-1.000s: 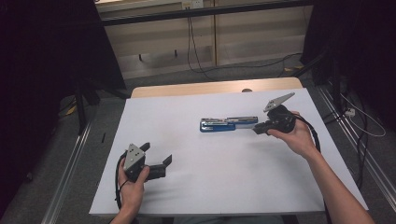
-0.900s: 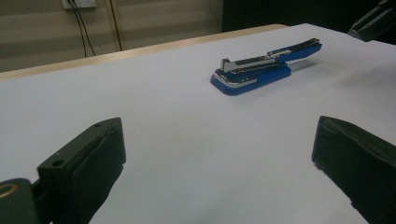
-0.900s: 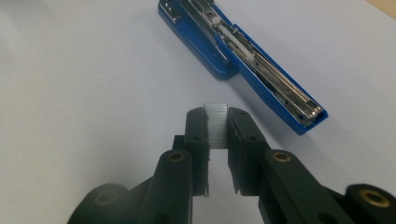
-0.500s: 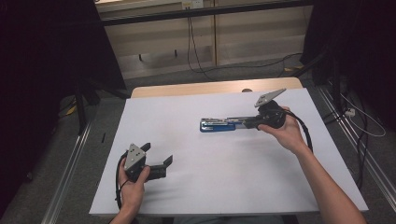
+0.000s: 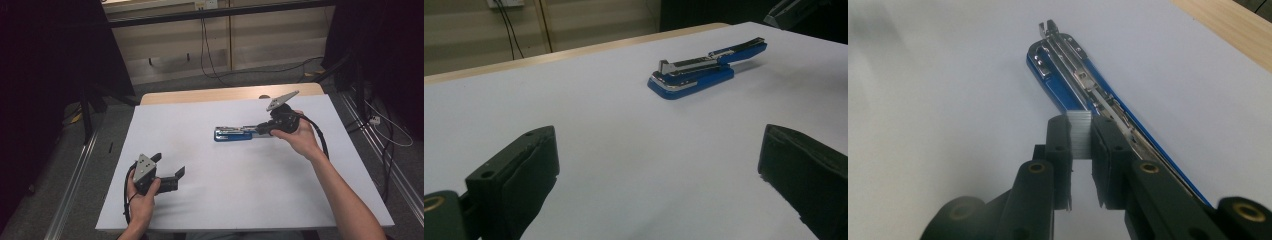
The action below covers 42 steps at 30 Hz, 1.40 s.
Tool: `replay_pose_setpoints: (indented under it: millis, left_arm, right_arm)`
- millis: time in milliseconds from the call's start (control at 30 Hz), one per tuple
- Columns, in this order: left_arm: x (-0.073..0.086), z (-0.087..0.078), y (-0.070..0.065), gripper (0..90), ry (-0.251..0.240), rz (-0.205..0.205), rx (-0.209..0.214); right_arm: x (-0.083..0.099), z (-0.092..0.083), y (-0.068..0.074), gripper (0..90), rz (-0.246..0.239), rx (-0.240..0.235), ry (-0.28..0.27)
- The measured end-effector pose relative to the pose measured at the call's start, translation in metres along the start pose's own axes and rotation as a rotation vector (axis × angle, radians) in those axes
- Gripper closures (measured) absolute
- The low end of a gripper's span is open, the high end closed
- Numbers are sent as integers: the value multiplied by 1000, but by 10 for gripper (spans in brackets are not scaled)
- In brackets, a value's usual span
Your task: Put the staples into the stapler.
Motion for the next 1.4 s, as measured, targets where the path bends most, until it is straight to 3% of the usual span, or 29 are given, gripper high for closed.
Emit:
replay_pose_setpoints:
  millis: [200, 667, 1067, 1400]
  left_arm:
    - [0, 0, 0, 31, 4, 4, 3]
    - [0, 2, 0, 31, 3, 4, 10]
    - [1, 3, 1, 31, 16, 4, 19]
    - [1, 3, 1, 32, 18, 9, 22]
  right_arm:
    - [-11, 1, -1, 793, -9, 9, -14]
    - [-37, 16, -3, 793, -44, 19, 44]
    - [-56, 23, 0, 794, -95, 20, 50]
    - [-67, 45, 5, 793, -126, -4, 65]
Point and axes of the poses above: each handheld gripper's, and its own axes: z roughly forward along the jaws, x roughly out of its underside, y roughly to its left, the point moved 1 cm from there along z, roughly forward along the jaws, and after that the axes turned 13 degrees about y, right-handed, at the moved point
